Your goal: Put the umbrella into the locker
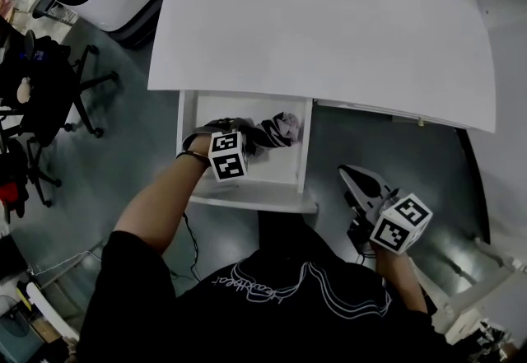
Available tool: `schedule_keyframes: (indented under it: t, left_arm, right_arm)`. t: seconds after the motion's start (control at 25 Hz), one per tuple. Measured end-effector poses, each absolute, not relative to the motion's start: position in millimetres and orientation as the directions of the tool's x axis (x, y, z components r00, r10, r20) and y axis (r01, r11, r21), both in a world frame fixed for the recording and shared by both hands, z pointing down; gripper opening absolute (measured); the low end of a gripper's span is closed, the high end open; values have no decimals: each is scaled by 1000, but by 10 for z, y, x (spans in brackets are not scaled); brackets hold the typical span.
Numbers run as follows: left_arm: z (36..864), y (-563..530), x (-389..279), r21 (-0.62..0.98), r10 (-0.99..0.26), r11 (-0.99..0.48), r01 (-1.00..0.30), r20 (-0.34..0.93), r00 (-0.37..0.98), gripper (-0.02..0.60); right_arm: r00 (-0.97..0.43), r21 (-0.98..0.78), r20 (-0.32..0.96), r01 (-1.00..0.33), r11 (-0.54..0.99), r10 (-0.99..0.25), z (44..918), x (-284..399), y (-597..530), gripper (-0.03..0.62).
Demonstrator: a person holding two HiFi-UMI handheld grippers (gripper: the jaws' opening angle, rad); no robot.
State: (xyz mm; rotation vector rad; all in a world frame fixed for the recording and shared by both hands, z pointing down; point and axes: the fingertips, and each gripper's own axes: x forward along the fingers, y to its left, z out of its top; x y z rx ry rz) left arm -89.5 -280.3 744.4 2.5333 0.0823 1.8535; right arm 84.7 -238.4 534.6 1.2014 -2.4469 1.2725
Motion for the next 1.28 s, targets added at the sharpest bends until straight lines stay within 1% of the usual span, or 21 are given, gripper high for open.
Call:
schedule_keyframes:
  t: [0.16,0.48,0.6,0.64,0.68,0.72,0.8,0.88,1.08,1.2,1.28]
  left_arm:
    - [7594,-2719,-941,45,58,-997,55,964,259,225]
    - [7651,-2703,-931,57,65,-998,38,956,285,227]
    - [7652,-2710,-938,49,58,-998,37,953,296,227]
    - [7649,-2737,-942,37,44,-999,30,953,301,246]
    - [7643,-2766,-948,28,32,-999,17,952,304,285]
    - [7629,-2787,-961,26,25,-1000,1,952,306,298]
    - [7552,-2806,-999,30,20,-999,-27,950,311,298]
    - [7388,-2836,-1008,8,-7,-999,-42,941,338,298]
    - [6747,-3027,-1014,-102,-131,-991,-89,891,435,296]
    - [6236,-3035,-1014,-100,-173,-981,-167,841,513,289]
    - [5855,-2987,-994,-107,-226,-966,-238,795,563,263]
  right_arm:
    - [-677,-645,434,-694,319,-594,5351,816,-2404,5]
    - [-692,-644,444,-688,335,-569,5409,692,-2427,5]
    - [-701,-648,429,-678,346,-570,5367,628,-2436,6]
    - [-706,-650,415,-672,355,-574,5334,608,-2446,6]
    - [-710,-652,399,-665,365,-580,5294,590,-2456,6]
    - [-714,-653,384,-658,375,-585,5254,575,-2464,8]
    - [-720,-652,362,-650,391,-592,5197,544,-2478,11]
    - [-725,-649,352,-645,404,-593,5165,513,-2494,12]
    - [-735,-613,336,-645,457,-589,4975,394,-2518,14]
    - [-740,-563,319,-651,510,-592,4732,329,-2525,14]
    - [-741,-529,307,-655,540,-597,4560,315,-2494,9]
